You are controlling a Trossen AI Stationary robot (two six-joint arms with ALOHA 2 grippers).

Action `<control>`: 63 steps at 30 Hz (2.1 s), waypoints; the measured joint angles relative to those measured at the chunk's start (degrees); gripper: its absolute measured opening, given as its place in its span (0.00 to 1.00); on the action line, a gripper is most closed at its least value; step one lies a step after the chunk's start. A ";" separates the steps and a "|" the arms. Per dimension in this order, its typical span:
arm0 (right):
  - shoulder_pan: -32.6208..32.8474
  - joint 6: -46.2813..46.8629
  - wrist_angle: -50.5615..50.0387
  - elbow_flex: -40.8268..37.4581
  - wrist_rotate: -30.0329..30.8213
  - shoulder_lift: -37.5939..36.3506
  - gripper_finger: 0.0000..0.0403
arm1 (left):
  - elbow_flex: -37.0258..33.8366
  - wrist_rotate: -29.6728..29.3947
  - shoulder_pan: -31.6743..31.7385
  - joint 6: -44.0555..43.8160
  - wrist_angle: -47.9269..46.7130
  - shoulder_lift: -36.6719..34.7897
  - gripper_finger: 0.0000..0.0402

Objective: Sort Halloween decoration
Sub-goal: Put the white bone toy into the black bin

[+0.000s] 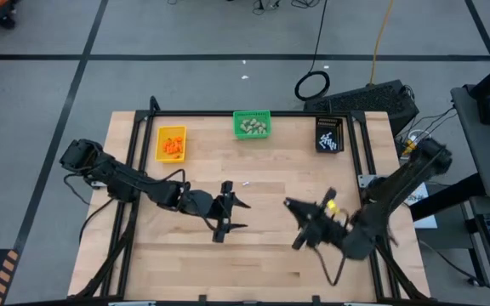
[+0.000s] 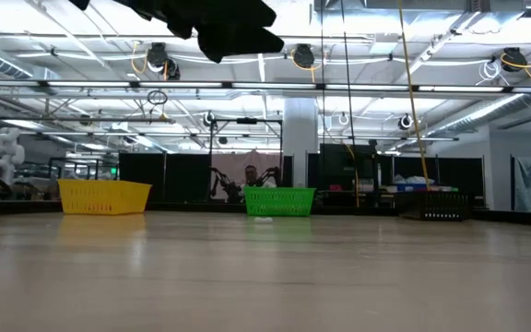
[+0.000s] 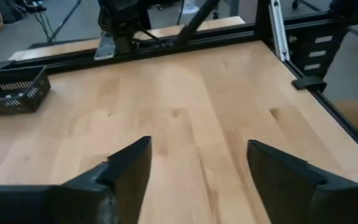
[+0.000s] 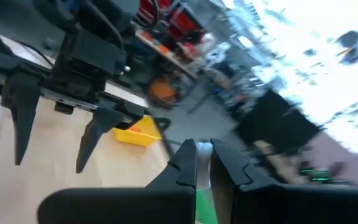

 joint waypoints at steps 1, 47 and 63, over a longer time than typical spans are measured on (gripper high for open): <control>-1.03 5.25 -6.01 0.00 -2.37 -2.41 0.01 | 0.00 -0.03 0.11 0.19 0.34 0.00 0.63; -20.04 35.24 51.35 -52.39 -44.43 -11.47 0.01 | -8.50 9.48 10.08 4.47 17.75 -0.24 0.40; -20.01 0.97 51.28 -52.39 -44.47 -11.45 0.01 | -8.50 9.38 10.07 4.45 16.27 -0.24 0.40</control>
